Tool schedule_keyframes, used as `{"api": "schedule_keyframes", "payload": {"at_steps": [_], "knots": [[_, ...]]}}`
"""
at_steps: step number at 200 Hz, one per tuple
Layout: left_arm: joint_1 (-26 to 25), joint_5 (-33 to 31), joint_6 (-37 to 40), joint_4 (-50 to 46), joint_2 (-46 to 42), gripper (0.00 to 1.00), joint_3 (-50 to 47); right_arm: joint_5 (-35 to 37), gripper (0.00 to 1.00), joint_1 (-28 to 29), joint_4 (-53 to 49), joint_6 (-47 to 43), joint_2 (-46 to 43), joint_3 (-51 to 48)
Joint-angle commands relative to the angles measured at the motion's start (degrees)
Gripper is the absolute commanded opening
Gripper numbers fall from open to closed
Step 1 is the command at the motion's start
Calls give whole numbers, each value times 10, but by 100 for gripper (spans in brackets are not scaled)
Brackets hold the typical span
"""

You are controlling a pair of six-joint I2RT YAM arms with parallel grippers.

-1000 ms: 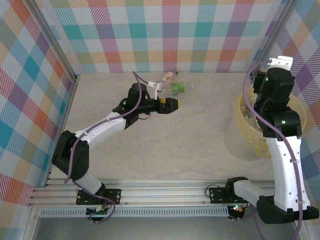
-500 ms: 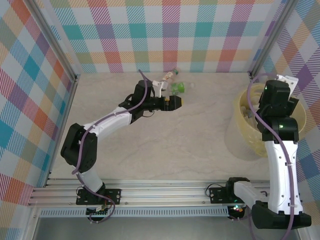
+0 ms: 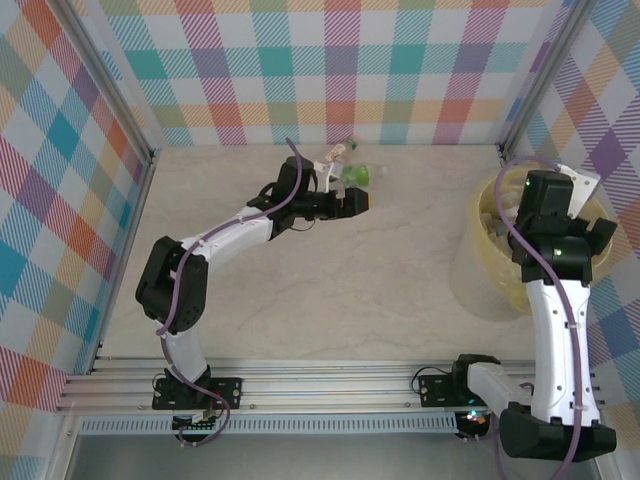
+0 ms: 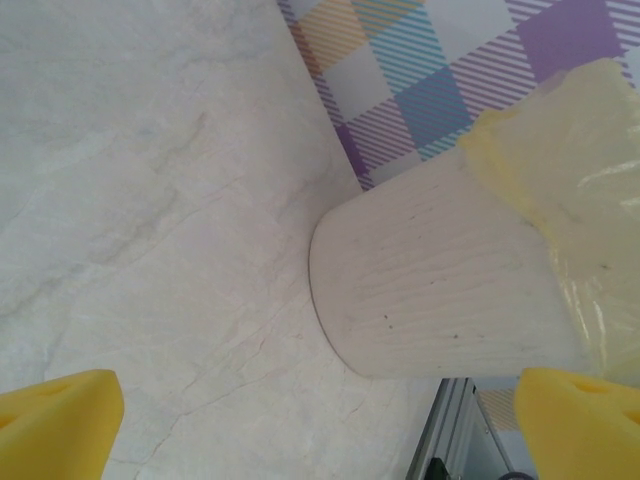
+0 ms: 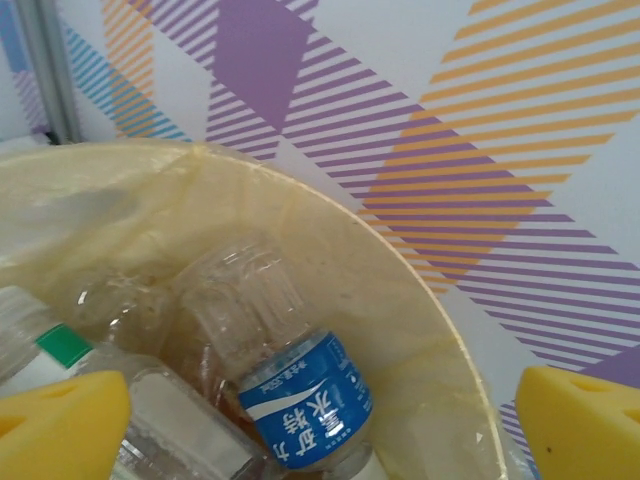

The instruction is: Put the plastic bottles in the bin

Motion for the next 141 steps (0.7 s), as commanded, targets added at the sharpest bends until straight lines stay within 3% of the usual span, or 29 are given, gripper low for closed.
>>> {"api": "schedule_keyframes", "payload": {"at_steps": [1,24,40,60,89,116,141], "knots": [[5,17,-9,-22,4,100,12,54,100,-3,17,-23,-5,8],[5,5,-13,-15,-1,100,-3,68,100,-4,32,-46,5,10],[5,-2,-13,-18,-1,100,-5,116,100,-10,45,-75,24,11],[5,-8,-15,-23,0,100,-1,114,100,-60,52,-85,29,10],[5,-15,-13,-25,3,100,-1,25,100,-136,8,-65,49,26],[5,-17,-10,-19,9,100,-1,-49,100,-137,-75,-23,95,101],[6,-17,-9,-18,7,100,-1,-178,100,-114,-125,16,109,174]]}}
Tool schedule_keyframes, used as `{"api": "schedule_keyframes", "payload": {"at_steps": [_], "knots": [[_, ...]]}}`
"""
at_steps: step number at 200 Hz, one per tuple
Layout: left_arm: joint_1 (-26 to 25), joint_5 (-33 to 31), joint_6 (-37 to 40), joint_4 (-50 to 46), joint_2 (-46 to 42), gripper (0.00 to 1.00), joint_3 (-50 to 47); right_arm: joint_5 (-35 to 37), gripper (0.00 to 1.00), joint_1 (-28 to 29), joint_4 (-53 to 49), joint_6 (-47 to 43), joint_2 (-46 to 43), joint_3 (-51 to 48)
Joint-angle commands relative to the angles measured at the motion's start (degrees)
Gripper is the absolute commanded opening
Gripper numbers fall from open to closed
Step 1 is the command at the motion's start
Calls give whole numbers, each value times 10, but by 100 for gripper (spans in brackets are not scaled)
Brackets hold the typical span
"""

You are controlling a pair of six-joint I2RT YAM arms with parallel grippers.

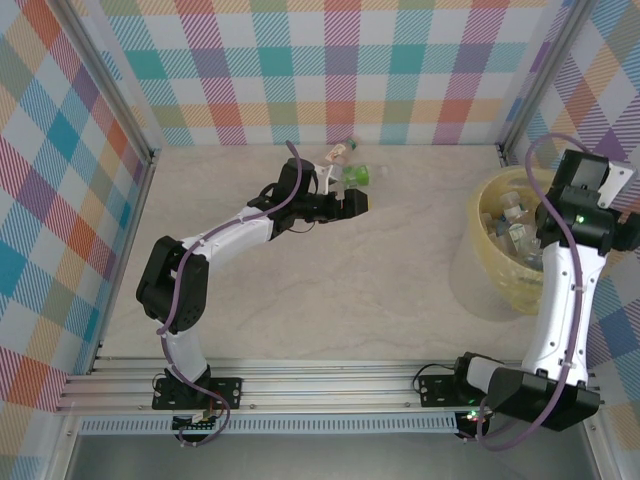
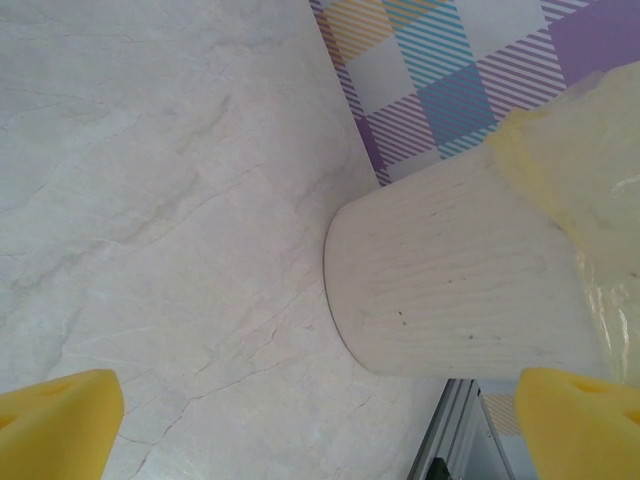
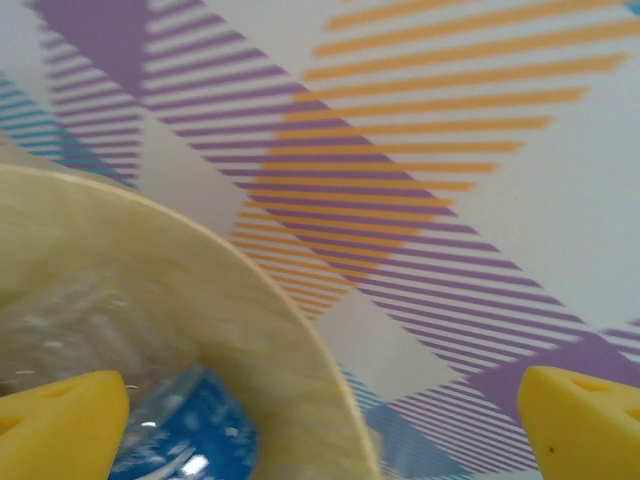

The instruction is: Put the plastic bottles in the bin

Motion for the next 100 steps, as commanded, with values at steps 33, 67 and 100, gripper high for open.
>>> {"api": "schedule_keyframes", "payload": {"at_steps": [33,67,100], "knots": [[9,-9,0,-3,1,100,0,-323,100,33,-78,100,-12,94],[9,-21,-4,-11,-8,100,-3,-380,100,33,-63,143,-64,14],[9,-21,-13,-15,-6,100,1,-400,100,33,-80,162,-85,-51]]}}
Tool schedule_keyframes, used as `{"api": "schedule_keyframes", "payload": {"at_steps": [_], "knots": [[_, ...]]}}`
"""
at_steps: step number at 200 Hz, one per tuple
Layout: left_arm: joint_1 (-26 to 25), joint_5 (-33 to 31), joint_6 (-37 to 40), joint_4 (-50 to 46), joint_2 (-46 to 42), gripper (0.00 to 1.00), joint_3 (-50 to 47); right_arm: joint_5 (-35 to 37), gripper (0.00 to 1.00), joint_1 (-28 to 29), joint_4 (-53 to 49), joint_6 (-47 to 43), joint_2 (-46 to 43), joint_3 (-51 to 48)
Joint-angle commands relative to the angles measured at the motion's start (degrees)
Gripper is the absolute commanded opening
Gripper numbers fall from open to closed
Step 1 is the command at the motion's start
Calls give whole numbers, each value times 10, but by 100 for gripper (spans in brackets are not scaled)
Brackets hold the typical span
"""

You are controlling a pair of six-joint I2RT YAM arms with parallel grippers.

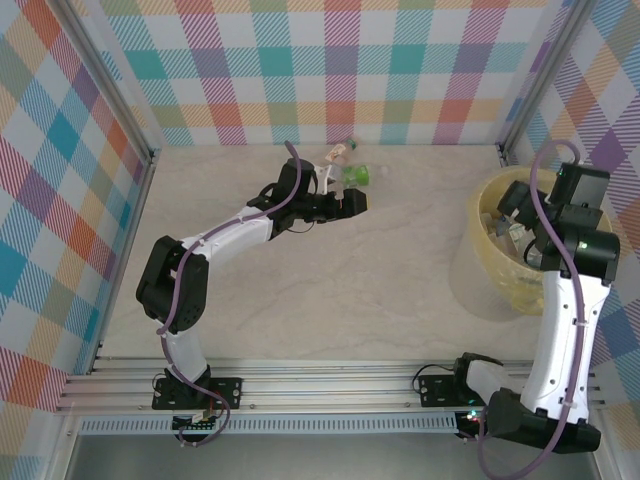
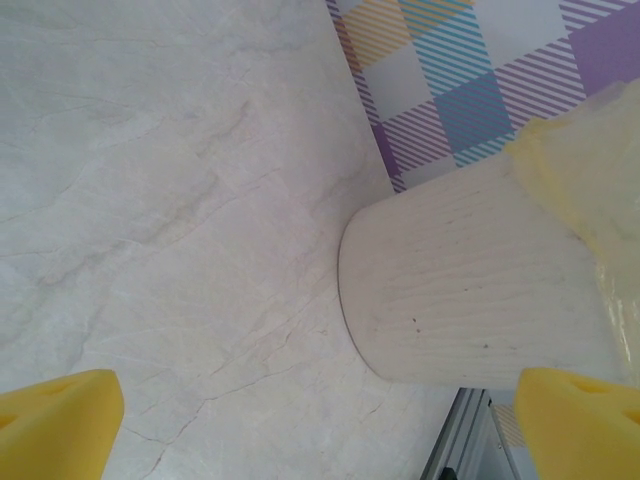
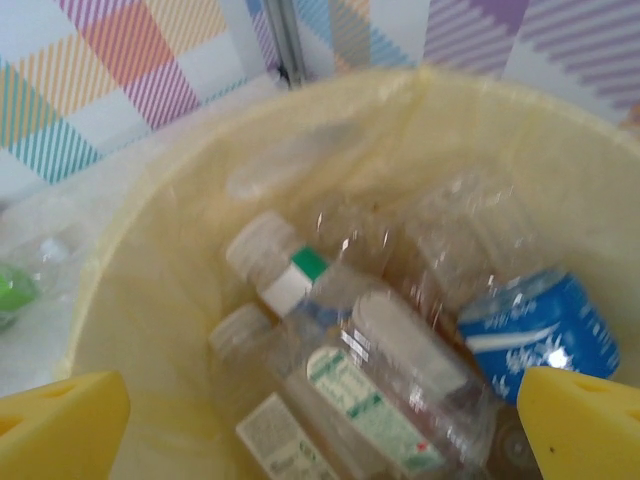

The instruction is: Put the plastic bottles in the bin

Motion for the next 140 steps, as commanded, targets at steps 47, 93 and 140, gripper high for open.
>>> {"api": "schedule_keyframes", "payload": {"at_steps": [47,93,140], "knots": [[6,-1,-21,-5,-3,100,1,-193,100,3,36,62,-19,-76],[6,-5,-21,-2,-11,100,-10,-161,100,2,38,55,-9,-42],[6,-47,-19,8,-29,100,-30,-323,100,32,108,74,-16,-7]]}}
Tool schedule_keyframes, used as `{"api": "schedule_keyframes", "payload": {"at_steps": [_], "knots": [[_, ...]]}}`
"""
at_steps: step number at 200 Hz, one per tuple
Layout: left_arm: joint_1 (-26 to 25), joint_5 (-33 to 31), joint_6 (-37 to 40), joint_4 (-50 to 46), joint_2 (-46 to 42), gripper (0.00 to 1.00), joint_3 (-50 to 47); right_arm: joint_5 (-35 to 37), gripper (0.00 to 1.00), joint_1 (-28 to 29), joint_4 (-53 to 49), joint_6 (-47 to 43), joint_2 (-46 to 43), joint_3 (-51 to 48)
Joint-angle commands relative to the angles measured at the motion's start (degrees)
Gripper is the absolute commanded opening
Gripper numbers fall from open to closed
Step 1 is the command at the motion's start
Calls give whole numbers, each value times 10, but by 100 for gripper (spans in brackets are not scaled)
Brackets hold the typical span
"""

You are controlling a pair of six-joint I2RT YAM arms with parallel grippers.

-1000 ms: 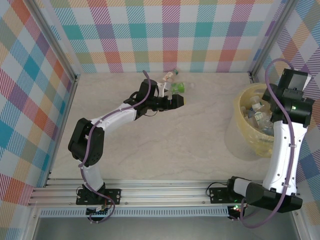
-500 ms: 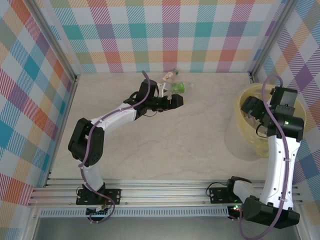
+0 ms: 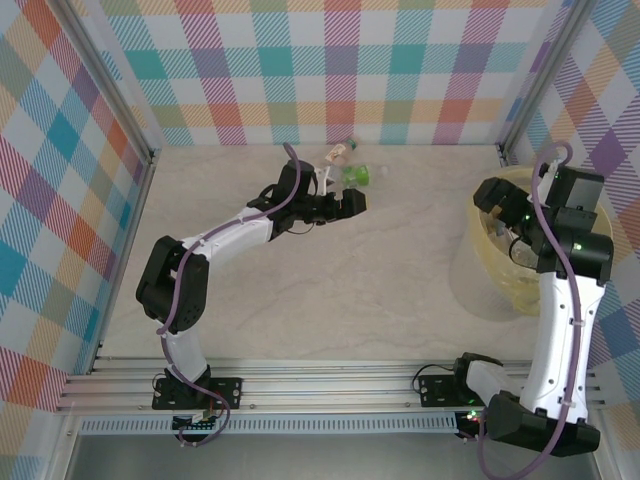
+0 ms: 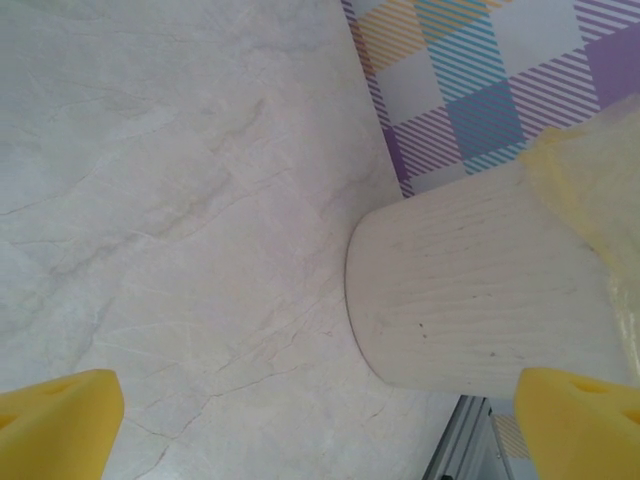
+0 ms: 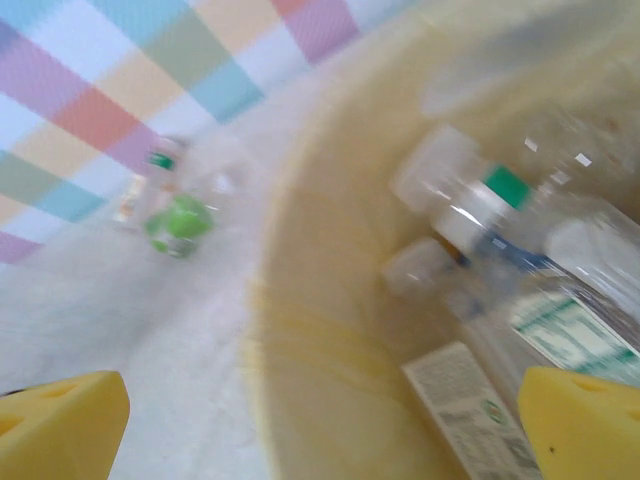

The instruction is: Put the plastic bottles in the bin

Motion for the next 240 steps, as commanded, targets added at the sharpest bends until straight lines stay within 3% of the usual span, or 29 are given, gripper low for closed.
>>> {"api": "schedule_keyframes", "payload": {"at_steps": [1,23,50,76,98,118,143,193,240], "knots": [[6,-34,-5,8,-30,100,-22,-109,100,25,63,21,-8,12],[6,-82,-10,9,-47,100,-39,-150,100,82,114,17,15,3],[7,-160,-13,-8,-72,100,-60,-153,100,184,157,-13,75,24],[11,-246,-19,-58,-92,100,-67,-163,100,246,230,-14,138,26],[17,-311,-36,-103,-103,100,-73,-117,100,296,243,-29,214,49],[24,-358,-59,-150,-108,100,-75,-15,100,334,225,-45,298,89],[37,-374,-80,-181,-111,100,-86,43,100,342,222,-54,400,134],[46,-381,-84,-180,-123,100,-111,-1,100,342,219,-219,575,257],[51,-394,-84,-186,-135,100,-130,2,100,338,157,-308,736,436]]}}
